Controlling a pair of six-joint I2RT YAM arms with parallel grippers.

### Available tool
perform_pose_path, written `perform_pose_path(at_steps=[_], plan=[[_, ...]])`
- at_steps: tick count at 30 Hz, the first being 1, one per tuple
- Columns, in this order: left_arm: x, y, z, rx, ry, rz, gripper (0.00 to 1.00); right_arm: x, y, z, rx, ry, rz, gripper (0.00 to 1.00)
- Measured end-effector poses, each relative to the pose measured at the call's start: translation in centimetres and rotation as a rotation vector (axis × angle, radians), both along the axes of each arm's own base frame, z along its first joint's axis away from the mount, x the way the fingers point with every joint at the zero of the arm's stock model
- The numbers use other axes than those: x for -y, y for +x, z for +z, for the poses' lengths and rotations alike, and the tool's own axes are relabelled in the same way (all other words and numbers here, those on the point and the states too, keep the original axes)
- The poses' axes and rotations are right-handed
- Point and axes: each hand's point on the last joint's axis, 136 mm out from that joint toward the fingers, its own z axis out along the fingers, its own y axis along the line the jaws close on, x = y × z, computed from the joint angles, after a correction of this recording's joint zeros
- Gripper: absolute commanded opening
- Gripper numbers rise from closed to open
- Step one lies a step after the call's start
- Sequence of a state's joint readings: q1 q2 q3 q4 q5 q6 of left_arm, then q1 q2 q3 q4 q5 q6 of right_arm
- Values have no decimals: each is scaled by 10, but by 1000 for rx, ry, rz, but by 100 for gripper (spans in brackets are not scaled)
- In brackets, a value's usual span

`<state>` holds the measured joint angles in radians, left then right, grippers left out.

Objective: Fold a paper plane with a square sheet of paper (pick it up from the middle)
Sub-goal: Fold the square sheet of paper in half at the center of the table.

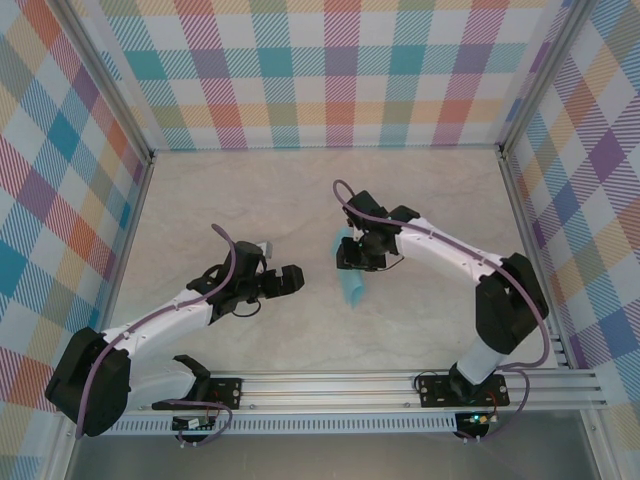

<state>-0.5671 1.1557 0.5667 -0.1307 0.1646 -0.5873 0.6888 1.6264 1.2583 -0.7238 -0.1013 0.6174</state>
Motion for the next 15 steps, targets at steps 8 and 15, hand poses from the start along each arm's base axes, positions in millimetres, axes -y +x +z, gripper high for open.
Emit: perform_pose_path(at_steps=[8,15], plan=[[4,0,9,11,-30,-7,100,-12,-10,-5,-19,144,-39,41],[12,-5,11,-10,-69,-29,100,7,-30,-67,-146,63,-131,57]])
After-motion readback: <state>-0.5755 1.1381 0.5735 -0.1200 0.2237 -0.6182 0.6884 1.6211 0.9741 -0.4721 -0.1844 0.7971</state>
